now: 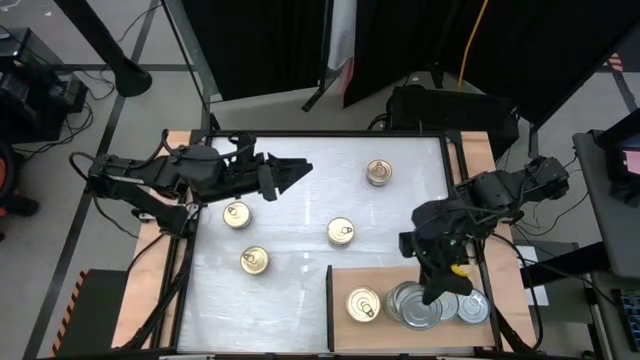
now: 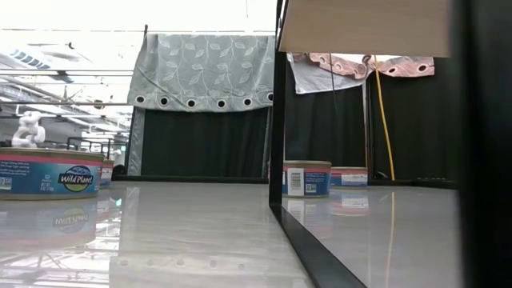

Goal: Stack canned seafood by type on shelf
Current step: Stack the green tuna can on top of the other green tuna can on the shelf

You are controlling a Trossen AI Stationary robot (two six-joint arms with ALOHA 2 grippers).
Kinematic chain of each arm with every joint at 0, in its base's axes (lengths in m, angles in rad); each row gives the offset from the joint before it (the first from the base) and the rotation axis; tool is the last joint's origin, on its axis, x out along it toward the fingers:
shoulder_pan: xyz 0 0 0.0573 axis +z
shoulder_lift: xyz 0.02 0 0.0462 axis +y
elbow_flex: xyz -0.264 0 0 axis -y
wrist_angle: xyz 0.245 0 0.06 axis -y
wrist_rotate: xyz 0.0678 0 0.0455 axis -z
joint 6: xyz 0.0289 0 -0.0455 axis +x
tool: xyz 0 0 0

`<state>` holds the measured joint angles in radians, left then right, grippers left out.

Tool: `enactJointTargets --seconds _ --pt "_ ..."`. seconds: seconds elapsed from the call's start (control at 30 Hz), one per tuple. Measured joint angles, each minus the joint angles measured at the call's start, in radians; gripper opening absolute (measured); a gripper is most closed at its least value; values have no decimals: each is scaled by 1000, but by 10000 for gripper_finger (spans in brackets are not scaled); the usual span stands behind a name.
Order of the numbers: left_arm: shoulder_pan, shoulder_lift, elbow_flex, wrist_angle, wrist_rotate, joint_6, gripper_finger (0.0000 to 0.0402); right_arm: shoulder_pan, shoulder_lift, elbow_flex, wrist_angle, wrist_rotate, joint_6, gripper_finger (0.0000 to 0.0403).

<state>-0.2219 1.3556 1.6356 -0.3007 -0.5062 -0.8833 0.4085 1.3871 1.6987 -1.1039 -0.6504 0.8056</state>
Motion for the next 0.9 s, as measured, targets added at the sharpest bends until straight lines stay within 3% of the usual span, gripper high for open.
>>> enactJointTargets --seconds 0.3,0.9 --pt "0 0 0 -2 0 -1 274 -1 35 2 -14 -4 -45 137" --pt "0 0 0 -1 1 -2 274 -4 34 2 -88 52 -62 259"
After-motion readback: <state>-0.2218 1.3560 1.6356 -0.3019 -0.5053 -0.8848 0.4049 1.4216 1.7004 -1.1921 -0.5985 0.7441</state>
